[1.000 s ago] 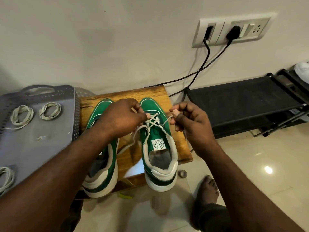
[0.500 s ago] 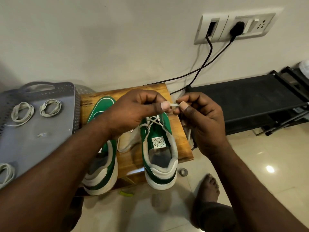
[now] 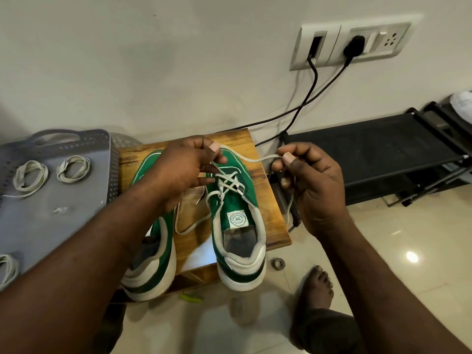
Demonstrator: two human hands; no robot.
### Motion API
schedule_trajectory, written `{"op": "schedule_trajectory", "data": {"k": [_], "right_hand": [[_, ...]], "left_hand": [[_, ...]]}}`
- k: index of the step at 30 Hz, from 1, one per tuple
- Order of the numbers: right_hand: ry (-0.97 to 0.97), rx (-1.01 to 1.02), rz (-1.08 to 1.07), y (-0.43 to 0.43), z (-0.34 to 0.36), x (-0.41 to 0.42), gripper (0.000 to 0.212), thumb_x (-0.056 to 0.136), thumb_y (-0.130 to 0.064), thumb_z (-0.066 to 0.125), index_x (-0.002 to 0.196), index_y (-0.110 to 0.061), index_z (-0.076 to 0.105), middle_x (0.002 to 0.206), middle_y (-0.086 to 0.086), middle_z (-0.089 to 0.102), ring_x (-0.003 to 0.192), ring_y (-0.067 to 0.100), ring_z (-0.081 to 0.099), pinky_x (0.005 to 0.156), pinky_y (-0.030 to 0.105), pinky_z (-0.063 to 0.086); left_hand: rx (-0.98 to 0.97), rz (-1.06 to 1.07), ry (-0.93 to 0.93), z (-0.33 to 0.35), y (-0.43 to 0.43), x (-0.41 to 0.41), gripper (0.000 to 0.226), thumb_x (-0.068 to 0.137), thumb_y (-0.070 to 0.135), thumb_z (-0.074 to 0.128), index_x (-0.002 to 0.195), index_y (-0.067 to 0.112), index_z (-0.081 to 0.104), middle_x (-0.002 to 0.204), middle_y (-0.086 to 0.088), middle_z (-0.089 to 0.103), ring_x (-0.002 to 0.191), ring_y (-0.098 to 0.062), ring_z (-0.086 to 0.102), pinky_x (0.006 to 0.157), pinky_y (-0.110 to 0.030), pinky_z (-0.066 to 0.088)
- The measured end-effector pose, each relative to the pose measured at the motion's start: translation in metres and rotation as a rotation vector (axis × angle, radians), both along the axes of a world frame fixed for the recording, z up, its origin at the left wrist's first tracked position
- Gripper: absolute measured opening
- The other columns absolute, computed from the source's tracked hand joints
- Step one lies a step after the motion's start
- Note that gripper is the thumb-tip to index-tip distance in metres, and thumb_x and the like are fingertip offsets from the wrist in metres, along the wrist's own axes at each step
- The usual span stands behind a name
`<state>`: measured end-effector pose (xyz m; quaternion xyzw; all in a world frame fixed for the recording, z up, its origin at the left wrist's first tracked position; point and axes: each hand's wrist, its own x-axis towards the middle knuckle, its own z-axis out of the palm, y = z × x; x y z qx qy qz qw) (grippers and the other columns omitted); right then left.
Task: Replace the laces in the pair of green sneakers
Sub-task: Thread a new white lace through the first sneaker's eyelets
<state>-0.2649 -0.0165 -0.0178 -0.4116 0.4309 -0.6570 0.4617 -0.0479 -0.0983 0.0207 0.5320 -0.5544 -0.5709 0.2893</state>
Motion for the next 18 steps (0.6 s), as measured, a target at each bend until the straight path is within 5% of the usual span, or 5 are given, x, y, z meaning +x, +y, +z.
{"op": "schedule_trajectory", "data": {"k": [5,9,13,15,18], "right_hand": [[0.114,0.090,-0.027,-0.003,-0.006,0.005,0.015,0.104,-0.004,0.057,0.107,-0.009,0.070,0.083,0.006,0.073,0.078,0.026,0.060,0.066,0.030,0.051],[0.253,0.180,-0.025,-0.006,-0.012,0.008,0.019,0.103,-0.003,0.059,0.117,-0.010,0.068,0.088,0.009,0.074,0.070,0.012,0.061,0.063,0.024,0.051],[0.383,0.240,0.094,-0.006,-0.017,0.017,0.033,0.100,-0.022,0.070,0.132,-0.023,0.063,0.100,0.004,0.071,0.077,0.003,0.065,0.062,0.016,0.050],[0.420,0.228,0.152,-0.004,-0.017,0.022,0.027,0.100,-0.022,0.070,0.126,-0.024,0.067,0.099,-0.009,0.073,0.083,0.001,0.069,0.067,0.017,0.053],[0.429,0.226,0.121,-0.004,-0.018,0.027,0.008,0.099,-0.013,0.069,0.101,-0.019,0.074,0.092,-0.004,0.076,0.083,0.008,0.073,0.074,0.024,0.057]], "left_hand": [[-0.001,-0.152,0.322,0.008,0.003,-0.003,0.013,0.094,0.028,0.064,0.100,0.017,0.068,0.109,-0.006,0.073,0.095,-0.019,0.062,0.082,-0.037,0.053],[-0.117,-0.139,0.142,0.006,0.009,-0.006,0.012,0.095,0.022,0.070,0.103,0.015,0.073,0.109,-0.011,0.074,0.089,-0.015,0.067,0.080,-0.037,0.055],[-0.120,-0.151,0.190,0.007,0.014,-0.011,0.016,0.091,0.016,0.072,0.104,0.009,0.077,0.114,-0.020,0.073,0.092,-0.026,0.072,0.085,-0.042,0.061],[-0.134,-0.183,0.218,0.009,0.018,-0.014,0.017,0.089,0.012,0.072,0.105,0.008,0.078,0.109,-0.017,0.076,0.097,-0.027,0.075,0.084,-0.037,0.063],[-0.193,-0.172,0.144,0.012,0.019,-0.015,0.018,0.091,0.014,0.073,0.107,0.015,0.080,0.105,-0.004,0.079,0.096,-0.018,0.076,0.080,-0.029,0.061]]}}
